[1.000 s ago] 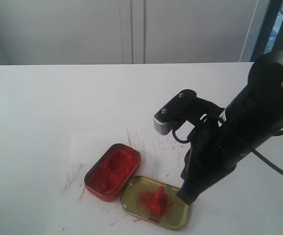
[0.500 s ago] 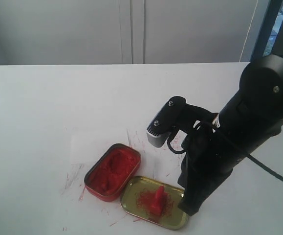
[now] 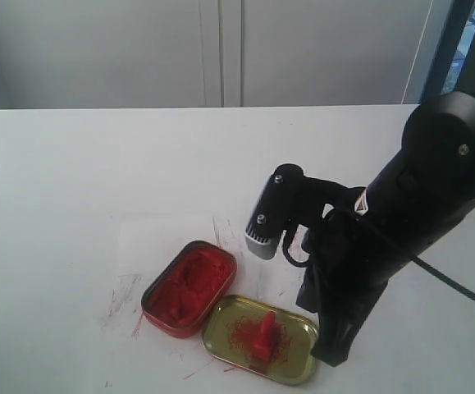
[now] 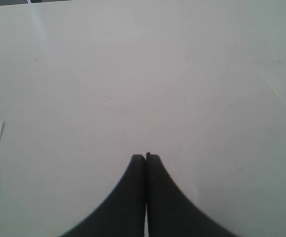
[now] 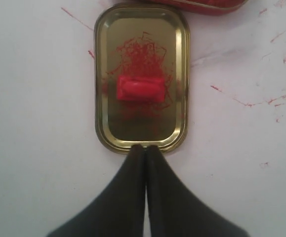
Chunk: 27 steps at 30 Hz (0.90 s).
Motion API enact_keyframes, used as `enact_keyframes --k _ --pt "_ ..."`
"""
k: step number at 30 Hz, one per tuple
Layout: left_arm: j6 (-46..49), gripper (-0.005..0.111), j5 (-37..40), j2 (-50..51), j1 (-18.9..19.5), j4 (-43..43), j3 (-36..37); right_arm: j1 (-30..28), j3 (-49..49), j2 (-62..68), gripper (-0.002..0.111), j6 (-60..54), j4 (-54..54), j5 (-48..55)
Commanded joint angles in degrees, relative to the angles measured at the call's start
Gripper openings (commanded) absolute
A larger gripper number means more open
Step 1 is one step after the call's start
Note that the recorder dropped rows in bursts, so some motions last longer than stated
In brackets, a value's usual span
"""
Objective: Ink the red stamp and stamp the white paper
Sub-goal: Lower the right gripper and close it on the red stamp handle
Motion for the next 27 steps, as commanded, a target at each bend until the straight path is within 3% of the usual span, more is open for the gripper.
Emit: enact_keyframes --k 1,11,27 --pt "0.0 0.0 0.1 0.4 0.1 0.0 -0.2 0.1 -0.4 0.0 0.0 -6.4 0.0 -0.5" --pt "0.0 0.0 0.1 0.4 0.1 0.0 -0.2 0.1 -0.4 0.0 0.0 -18.6 2.0 -1.9" --pt "0.0 0.0 0.1 0.4 0.1 0.0 -0.2 0.5 -0.4 6.1 0.0 -53.3 6.0 -3.3"
